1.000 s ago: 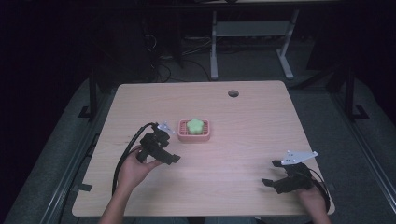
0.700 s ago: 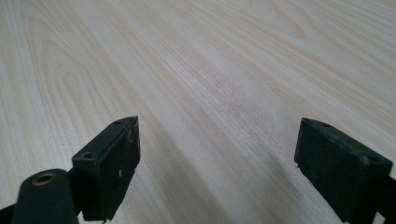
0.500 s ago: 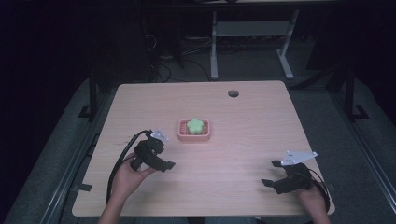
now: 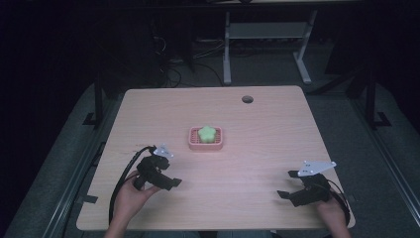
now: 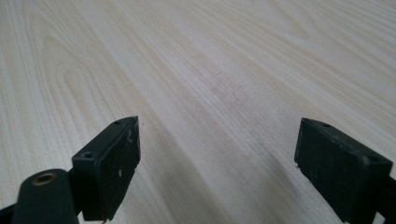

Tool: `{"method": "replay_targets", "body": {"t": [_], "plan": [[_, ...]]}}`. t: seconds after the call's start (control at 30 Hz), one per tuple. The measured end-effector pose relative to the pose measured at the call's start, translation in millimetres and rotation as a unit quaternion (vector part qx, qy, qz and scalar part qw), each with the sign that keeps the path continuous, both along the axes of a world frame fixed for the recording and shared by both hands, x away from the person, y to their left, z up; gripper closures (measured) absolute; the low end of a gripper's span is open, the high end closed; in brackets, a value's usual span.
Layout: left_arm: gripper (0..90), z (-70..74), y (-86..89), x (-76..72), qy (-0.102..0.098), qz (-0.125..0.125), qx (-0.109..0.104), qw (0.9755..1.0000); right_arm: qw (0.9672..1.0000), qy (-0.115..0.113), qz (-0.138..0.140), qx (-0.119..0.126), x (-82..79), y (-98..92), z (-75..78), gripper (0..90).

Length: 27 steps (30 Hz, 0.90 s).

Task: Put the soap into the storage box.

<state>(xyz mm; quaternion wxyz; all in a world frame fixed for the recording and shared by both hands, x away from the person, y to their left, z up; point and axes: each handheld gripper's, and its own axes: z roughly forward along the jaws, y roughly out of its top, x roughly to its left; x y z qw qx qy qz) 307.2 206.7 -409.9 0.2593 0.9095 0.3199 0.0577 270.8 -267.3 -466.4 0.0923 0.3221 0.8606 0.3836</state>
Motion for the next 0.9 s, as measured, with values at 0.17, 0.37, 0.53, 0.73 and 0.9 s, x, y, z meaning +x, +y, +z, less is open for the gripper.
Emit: {"method": "replay_targets", "body": {"t": [0.17, 0.37, 0.53, 0.73, 0.9], "plan": [[24.0, -3.6, 3.2, -7.8, -0.003, 0.001, 0.003, 1.0, 1.0, 0.002, -0.003, 0.0, -0.3, -0.3, 0.1, 13.8], [24.0, -10.6, 9.2, -13.7, -0.002, 0.007, 0.009, 0.9999, 1.0, -0.001, -0.002, -0.002, -0.2, -0.3, -0.1, 13.8], [24.0, -11.9, 11.2, -19.2, -0.006, 0.01, 0.005, 0.9999, 1.0, 0.003, -0.004, 0.0, -0.2, -0.5, -0.6, 13.8], [24.0, -14.3, 10.4, -27.7, -0.01, 0.005, 0.007, 0.9999, 1.0, 0.003, -0.005, -0.001, -0.6, -0.6, -1.3, 13.8], [23.9, -16.0, 13.6, -36.1, -0.019, 0.005, 0.004, 0.9998, 1.0, 0.001, -0.003, 0.0, -0.8, -0.5, -1.0, 13.8]]}}
